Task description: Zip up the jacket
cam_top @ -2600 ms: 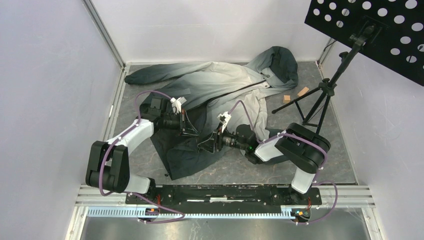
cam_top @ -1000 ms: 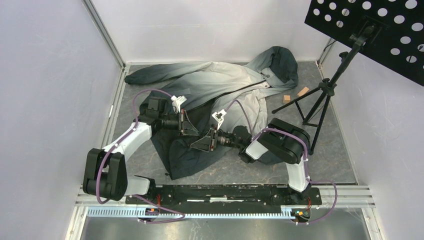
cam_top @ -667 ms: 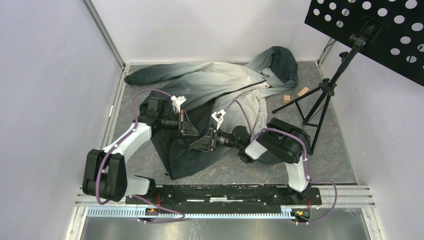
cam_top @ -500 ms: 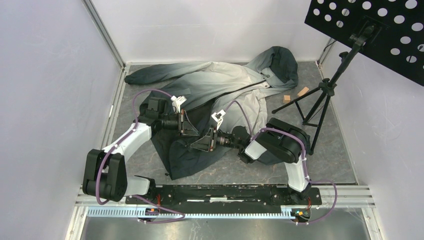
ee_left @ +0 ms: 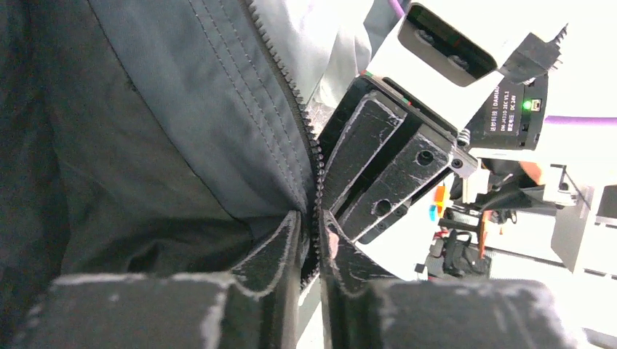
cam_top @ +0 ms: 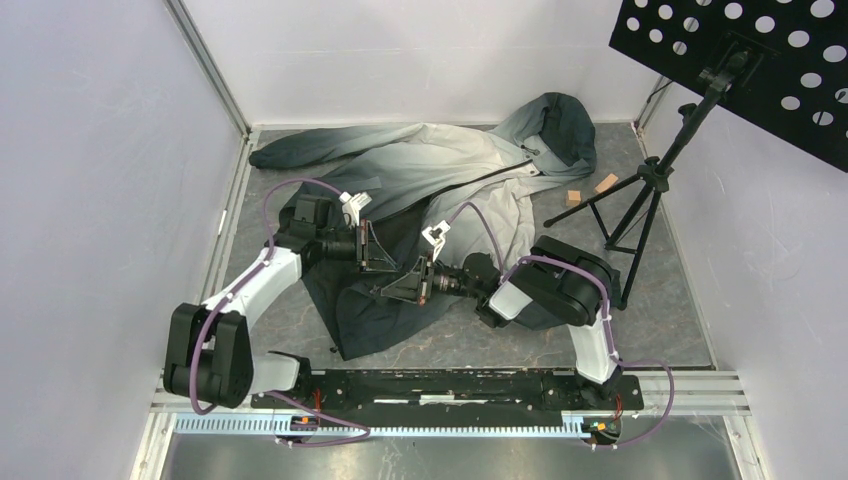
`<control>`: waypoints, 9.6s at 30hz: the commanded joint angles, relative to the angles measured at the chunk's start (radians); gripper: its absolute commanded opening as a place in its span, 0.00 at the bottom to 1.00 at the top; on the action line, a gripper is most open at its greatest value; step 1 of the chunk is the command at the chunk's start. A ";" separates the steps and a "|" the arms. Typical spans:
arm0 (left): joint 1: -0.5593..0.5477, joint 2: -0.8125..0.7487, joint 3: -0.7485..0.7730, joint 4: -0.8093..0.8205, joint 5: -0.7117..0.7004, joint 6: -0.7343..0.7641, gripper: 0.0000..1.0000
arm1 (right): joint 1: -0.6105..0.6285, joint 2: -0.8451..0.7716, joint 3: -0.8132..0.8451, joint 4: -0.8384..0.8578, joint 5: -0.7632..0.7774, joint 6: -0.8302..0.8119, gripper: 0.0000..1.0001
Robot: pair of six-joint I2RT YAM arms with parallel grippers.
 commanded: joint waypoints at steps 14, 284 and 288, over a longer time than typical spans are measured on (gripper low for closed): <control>-0.002 -0.195 0.042 -0.159 -0.211 -0.041 0.49 | -0.010 -0.042 -0.065 0.424 -0.095 -0.112 0.00; 0.173 0.697 0.743 -0.462 -0.961 0.339 0.29 | 0.004 -0.188 -0.092 0.051 -0.253 -0.212 0.00; 0.172 0.627 0.725 -0.450 -0.886 0.308 0.08 | 0.003 -0.184 -0.093 0.053 -0.250 -0.212 0.00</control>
